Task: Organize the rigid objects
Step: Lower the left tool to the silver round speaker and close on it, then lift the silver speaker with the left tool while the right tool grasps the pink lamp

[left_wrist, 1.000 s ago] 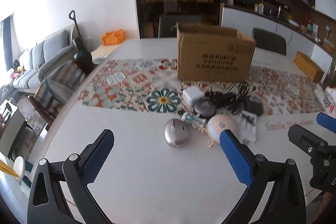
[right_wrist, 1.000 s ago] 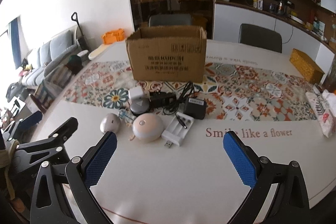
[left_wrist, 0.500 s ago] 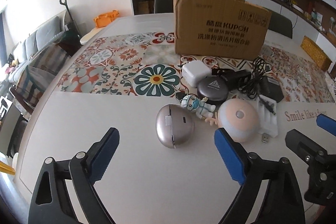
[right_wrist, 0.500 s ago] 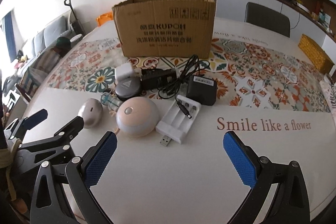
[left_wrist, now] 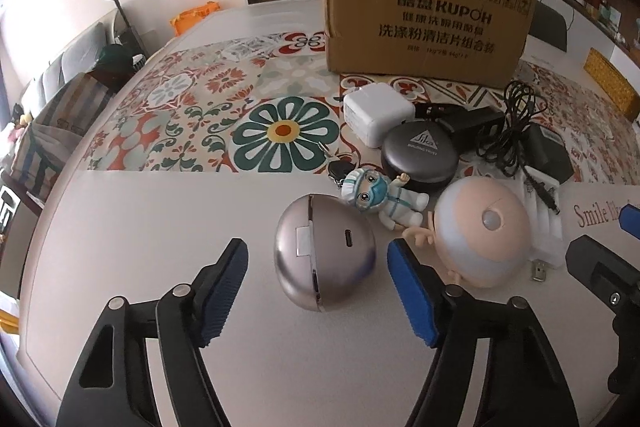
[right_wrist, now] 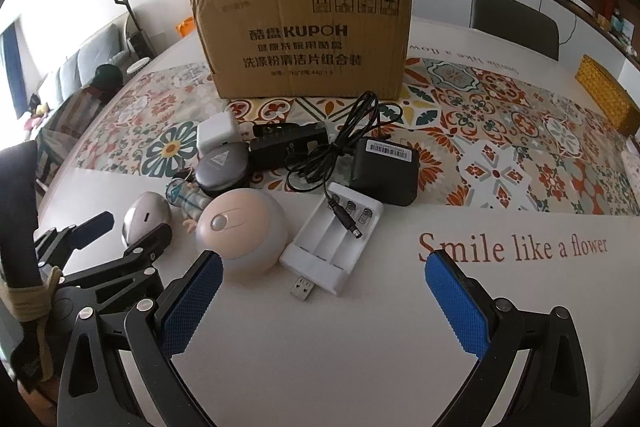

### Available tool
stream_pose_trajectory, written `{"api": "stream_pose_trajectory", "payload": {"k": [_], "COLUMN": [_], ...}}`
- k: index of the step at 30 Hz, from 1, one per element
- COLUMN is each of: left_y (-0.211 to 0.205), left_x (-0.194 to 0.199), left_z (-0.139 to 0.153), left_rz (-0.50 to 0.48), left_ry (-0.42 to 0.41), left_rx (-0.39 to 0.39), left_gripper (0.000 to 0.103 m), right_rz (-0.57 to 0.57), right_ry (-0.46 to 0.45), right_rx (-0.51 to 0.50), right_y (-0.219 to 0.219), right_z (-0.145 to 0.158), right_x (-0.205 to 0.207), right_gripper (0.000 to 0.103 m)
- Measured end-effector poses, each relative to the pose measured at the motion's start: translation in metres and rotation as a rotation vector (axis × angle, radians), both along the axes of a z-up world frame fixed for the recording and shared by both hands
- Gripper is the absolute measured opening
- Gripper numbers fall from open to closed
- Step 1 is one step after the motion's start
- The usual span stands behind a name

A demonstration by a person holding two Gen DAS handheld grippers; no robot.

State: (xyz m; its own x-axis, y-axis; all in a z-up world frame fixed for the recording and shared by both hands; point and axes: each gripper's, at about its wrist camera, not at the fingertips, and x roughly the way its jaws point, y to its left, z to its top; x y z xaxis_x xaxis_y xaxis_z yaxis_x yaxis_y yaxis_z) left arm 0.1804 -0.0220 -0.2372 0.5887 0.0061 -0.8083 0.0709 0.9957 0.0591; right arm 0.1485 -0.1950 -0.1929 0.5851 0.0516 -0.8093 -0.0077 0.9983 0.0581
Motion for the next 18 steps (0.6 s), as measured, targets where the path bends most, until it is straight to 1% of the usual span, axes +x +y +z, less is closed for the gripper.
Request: {"api": "stream_pose_trajectory", "payload": {"k": [3, 7, 9, 11, 12, 18], "left_y": [0.001, 0.001, 0.002, 0.002, 0.003, 0.006], "left_x": [0.005, 0.01, 0.012, 0.013, 0.013, 0.011], "left_z": [-0.004, -0.009, -0.011, -0.011, -0.011, -0.011], "left_rz": [0.002, -0.005, -0.007, -0.008, -0.011, -0.008], "left_ry": [0.005, 0.011, 0.008, 0.005, 0.002, 0.006], "left_rx": [0.001, 0.007, -0.005, -0.013, -0.021, -0.05], "left_gripper": [0.068, 0.063, 0.061, 0.058, 0.054, 0.054], "right_rz": [0.003, 0.002, 0.0, -0.002, -0.001, 0.009], "right_ry": [0.013, 0.023, 0.023, 0.023, 0.025, 0.031], "right_rx": [0.007, 0.017, 0.019, 0.018, 0.02, 0.014], "right_y": [0.0, -0.001, -0.001, -0.001, -0.001, 0.0], "right_z": [-0.004, -0.007, -0.007, -0.008, -0.008, -0.01], "right_x": [0.004, 0.009, 0.011, 0.013, 0.013, 0.014], "right_gripper": [0.102, 0.102, 0.102, 0.102, 0.102, 0.102]}}
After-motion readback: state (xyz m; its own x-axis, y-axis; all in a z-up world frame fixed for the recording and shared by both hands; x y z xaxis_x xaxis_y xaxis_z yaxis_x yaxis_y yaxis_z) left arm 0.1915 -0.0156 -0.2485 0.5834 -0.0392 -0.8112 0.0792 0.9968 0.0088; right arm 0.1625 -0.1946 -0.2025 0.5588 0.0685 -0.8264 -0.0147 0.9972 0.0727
